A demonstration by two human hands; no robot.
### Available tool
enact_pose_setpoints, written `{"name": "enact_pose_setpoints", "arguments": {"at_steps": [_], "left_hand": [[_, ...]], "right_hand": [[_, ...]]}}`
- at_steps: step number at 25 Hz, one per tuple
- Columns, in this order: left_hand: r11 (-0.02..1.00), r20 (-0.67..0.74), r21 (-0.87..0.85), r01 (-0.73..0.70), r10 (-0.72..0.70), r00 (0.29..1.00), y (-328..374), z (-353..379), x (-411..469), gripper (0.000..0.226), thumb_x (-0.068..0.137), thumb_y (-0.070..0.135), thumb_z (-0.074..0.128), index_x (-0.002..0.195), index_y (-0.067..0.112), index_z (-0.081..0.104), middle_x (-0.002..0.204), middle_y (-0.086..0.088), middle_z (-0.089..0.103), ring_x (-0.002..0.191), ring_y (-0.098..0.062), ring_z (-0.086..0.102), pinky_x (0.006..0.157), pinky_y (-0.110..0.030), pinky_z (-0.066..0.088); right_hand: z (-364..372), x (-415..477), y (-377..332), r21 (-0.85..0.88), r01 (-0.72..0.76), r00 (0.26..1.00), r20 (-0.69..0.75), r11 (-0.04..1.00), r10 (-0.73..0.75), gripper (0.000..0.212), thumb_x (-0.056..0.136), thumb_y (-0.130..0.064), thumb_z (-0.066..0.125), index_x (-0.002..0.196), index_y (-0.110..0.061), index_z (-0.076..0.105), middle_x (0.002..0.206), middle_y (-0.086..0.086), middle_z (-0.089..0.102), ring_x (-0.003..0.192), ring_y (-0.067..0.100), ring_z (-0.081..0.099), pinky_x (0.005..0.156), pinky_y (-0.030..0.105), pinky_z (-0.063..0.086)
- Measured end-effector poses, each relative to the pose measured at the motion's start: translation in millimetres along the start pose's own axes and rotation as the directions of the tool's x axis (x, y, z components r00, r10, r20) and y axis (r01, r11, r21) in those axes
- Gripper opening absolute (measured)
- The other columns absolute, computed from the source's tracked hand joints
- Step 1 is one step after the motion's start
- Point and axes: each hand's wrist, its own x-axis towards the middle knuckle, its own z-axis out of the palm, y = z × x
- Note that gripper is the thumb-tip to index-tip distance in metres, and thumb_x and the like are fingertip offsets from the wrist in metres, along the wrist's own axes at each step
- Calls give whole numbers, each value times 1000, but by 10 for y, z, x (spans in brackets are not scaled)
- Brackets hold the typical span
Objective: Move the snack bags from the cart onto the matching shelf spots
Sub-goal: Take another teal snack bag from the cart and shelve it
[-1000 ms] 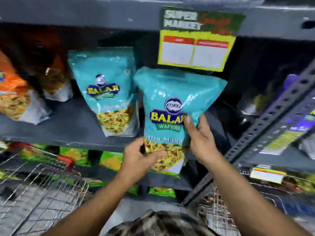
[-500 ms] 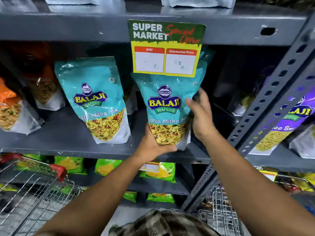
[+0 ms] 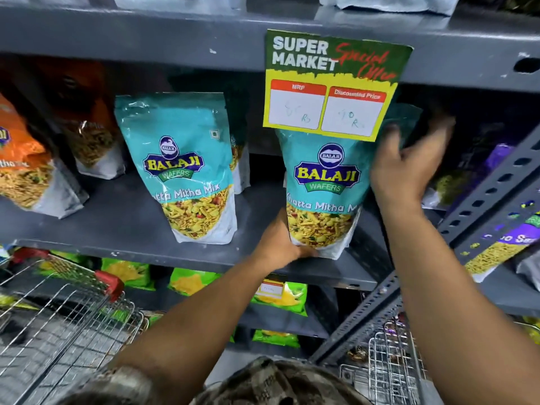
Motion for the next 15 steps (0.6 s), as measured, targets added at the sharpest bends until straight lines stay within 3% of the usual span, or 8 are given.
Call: {"name": "enact_pose_setpoints", "arguments": {"at_steps": [1,3,4,6,9,10,12,15], "left_hand": [[1000,-11,9,-11,11,1000,-1,5,-15,103,38,58,89,125,40,38,124,15,61,112,-9,59,87,-26,49],[1000,-13,12,-27,28,1000,-20,4,-16,101,40,55,90,124,38,38,125,12,62,115,-12,60,88,-31,51],[999,-13,10,-34,34,999,-32,1,-12,100,40,54,91,124,37,39,126,11,63,116,-13,60,88,-32,51],[999,-13,16,-27,28,1000,-24,1,-15,100,39,56,90,124,39,39,124,12,64,115,-14,61,85,-28,49],[998,-24,58,0,2,1000,-15,7,10,101,38,57,89,122,42,35,124,7,65,114,-20,61,86,-29,48],[997,-32,77,-10,13,999,-23,10,17,100,39,56,89,121,41,35,124,5,65,115,-22,60,87,-30,49],[994,-38,101,-32,36,999,-26,12,1,100,38,55,90,122,39,36,123,4,65,116,-22,59,91,-36,51],[998,-60,43,-36,39,997,-62,5,-44,103,33,56,90,120,46,35,112,26,59,103,3,57,83,-15,48]], "right_hand": [[15,20,-92,-266,252,962,177,930,-210,34,82,-25,55,107,-3,62,99,17,66,92,31,61,79,30,43],[88,74,-309,-530,543,816,516,652,-261,35,80,-42,49,91,-14,66,85,19,70,79,41,63,70,36,44],[131,112,-397,-544,581,777,591,605,-216,33,81,-44,48,89,-16,65,84,17,70,78,43,63,71,38,45],[130,171,-473,-495,507,773,623,706,-119,27,84,-37,48,87,-14,63,89,16,71,80,43,63,71,40,49],[135,122,-265,-503,542,796,563,673,-222,25,82,-27,52,94,-10,66,100,22,70,89,47,60,78,44,46],[126,67,-162,-547,515,840,476,660,-261,32,81,-31,56,103,-9,64,110,24,66,99,49,57,92,46,38],[72,-152,59,-451,293,955,183,843,-234,59,81,-41,60,129,-7,49,132,30,49,125,49,42,112,46,11],[-104,-675,500,1,-223,969,109,975,221,72,94,-47,42,148,-5,19,151,21,30,141,29,27,118,42,18]]}}
